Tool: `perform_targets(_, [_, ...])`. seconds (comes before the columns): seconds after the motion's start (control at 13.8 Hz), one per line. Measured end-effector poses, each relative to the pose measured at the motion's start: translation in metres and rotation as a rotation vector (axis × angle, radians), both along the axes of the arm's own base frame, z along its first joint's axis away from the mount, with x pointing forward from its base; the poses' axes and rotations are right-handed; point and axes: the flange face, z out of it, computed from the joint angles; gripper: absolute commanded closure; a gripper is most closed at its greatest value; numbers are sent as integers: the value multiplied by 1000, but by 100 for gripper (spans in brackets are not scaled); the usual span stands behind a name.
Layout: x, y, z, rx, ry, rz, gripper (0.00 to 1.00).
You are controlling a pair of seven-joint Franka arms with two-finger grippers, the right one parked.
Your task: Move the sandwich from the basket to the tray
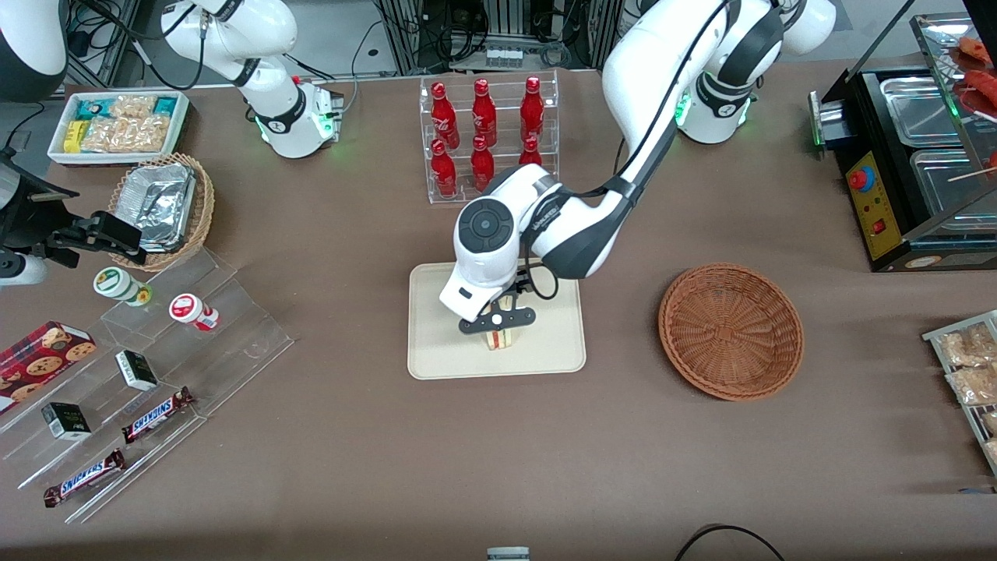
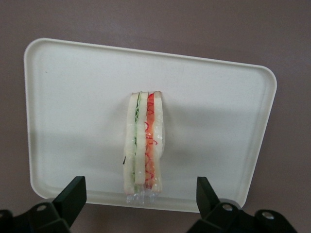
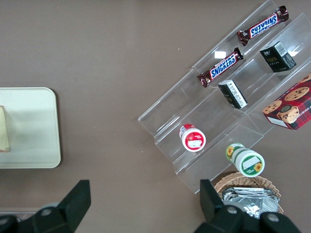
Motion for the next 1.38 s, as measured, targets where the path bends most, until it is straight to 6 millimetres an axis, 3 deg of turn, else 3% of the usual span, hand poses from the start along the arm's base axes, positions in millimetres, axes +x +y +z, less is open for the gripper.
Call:
perform_targets(0.44, [17,41,54,13,4,-124,0])
perform_targets(0.73, [43,90,54,99,-4,-163,0])
perform_targets(0.95, [68,155,57,109,24,-189,0])
perform_targets(1.38, [87,289,98,74,44,-266,0])
